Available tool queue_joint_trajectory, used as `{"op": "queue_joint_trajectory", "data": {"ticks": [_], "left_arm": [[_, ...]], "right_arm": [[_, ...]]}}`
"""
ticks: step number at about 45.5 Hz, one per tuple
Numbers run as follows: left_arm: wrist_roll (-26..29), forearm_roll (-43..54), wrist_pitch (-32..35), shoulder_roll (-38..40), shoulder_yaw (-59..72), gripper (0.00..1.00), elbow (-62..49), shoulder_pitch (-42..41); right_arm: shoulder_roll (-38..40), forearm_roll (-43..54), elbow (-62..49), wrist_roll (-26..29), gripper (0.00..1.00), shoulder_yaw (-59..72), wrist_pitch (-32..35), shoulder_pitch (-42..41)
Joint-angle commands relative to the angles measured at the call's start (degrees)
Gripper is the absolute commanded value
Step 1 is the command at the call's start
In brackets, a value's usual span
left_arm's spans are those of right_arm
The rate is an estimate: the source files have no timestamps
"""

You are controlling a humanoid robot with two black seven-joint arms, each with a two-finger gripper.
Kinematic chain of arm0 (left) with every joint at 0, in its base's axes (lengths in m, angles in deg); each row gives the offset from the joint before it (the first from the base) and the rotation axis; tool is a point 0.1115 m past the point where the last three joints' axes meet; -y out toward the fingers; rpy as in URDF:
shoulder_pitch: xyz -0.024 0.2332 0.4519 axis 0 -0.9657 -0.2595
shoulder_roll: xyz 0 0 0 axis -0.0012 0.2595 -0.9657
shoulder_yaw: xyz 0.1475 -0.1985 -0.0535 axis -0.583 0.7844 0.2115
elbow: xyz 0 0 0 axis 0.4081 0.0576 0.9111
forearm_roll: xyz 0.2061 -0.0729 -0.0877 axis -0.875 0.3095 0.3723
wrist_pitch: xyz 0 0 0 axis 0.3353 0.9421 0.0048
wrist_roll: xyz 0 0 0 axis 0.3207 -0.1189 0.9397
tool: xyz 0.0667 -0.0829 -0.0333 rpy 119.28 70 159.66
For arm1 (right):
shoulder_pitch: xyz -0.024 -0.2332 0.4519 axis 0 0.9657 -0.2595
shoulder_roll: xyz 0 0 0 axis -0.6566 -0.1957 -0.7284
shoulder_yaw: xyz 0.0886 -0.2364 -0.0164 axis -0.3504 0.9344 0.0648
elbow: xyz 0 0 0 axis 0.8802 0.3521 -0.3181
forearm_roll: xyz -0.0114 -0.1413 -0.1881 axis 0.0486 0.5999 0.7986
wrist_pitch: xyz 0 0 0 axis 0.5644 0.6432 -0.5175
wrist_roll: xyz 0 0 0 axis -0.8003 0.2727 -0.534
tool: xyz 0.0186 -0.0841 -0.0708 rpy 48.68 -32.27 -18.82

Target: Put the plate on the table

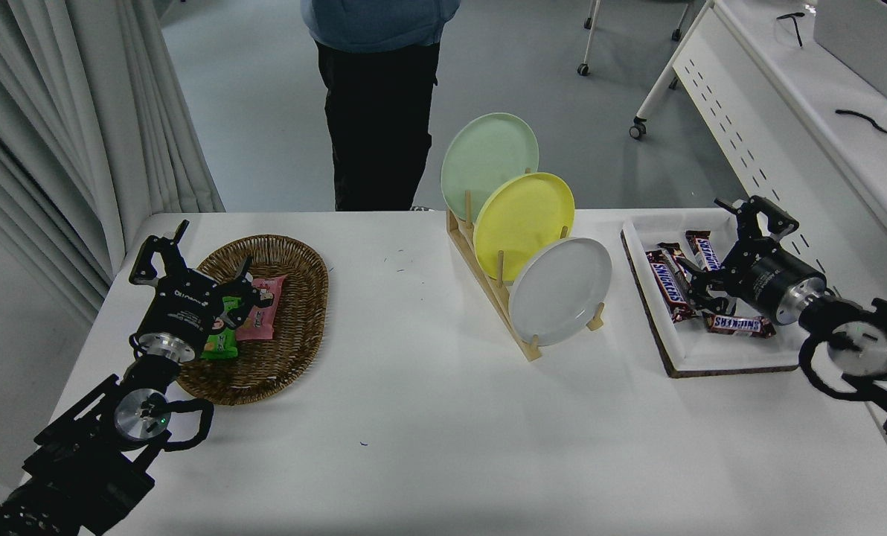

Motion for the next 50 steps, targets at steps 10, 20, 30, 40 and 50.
{"op": "queue_joint_trajectory", "data": {"ticks": [10, 20, 30, 40, 50], "left_arm": [[0.0, 0.0, 0.0, 0.0, 0.0, 1.0, 0.0, 0.0], [0.0, 0.0, 0.0, 0.0, 0.0, 1.0, 0.1, 0.0], [0.0, 0.0, 0.0, 0.1, 0.0, 1.0, 0.1, 0.0], [0.0, 0.0, 0.0, 0.0, 0.0, 1.0, 0.0, 0.0], [0.0, 0.0, 0.0, 0.0, 0.0, 1.0, 0.0, 0.0]], "right_arm": [[9.1, -2.1, 19.6, 0.0, 1.0, 23.1, -0.8, -18.6], [7.0, -2.1, 19.5, 0.8, 1.0, 29.6, -3.9, -23.3], [2.9, -6.1, 19.6, 4.0, 1.0, 29.0, -8.7, -24.1], [-0.6, -6.1, 19.2, 8.4, 1.0, 28.4, -9.9, -25.3], [-5.8, -5.8, 16.1, 8.5, 1.0, 28.1, -11.8, -25.6]]}}
